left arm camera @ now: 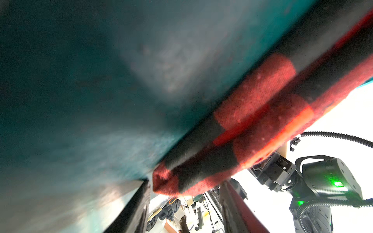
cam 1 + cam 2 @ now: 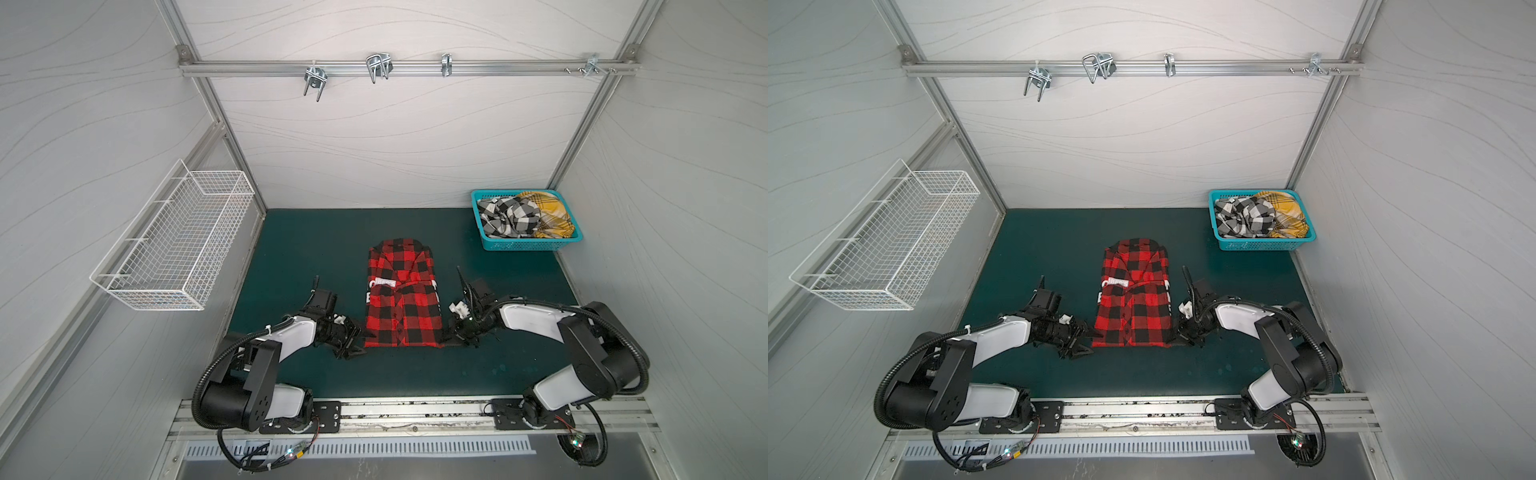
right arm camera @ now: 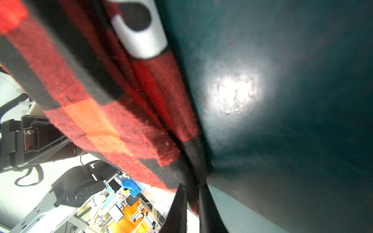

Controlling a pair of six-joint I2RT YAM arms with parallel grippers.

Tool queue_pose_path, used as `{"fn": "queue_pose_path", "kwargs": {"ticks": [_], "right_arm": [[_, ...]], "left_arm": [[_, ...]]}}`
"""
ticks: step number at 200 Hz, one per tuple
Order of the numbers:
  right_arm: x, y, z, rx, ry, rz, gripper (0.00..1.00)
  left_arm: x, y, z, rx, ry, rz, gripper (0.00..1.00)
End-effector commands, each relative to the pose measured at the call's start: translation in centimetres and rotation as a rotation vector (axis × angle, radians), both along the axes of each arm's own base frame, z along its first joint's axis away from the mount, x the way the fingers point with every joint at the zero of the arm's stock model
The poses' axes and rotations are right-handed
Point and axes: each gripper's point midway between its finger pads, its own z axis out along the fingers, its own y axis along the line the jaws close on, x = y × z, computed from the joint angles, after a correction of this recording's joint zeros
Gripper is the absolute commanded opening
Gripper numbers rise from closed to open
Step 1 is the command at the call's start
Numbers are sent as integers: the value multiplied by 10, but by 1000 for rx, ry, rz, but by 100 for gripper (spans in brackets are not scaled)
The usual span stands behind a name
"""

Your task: Fold and stack the long sleeve shirts

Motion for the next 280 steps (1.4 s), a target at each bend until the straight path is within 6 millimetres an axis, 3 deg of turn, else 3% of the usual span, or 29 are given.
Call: {"fn": "queue_pose_path", "kwargs": {"ticks": [1,55,123,170,228,280], "right_arm": [[-1,2,7,3,1,-1,14],[0,3,6,1,2,2,14],[-3,2,0,-1,11,1,13],[-2,6,2,0,9,6,13],[-1,7,1,0,7,6,13],[-1,7,2,2,9,7,13]], "left_arm": [[-3,32,-40,227,21,33,55],[5,40,-44,272,16,24,53],[9,46,-32,299,-31,14,54],[15,41,-40,275,-14,16,53],[15,49,-50,320,4,10,49],[22,52,-46,325,-17,16,52]]}}
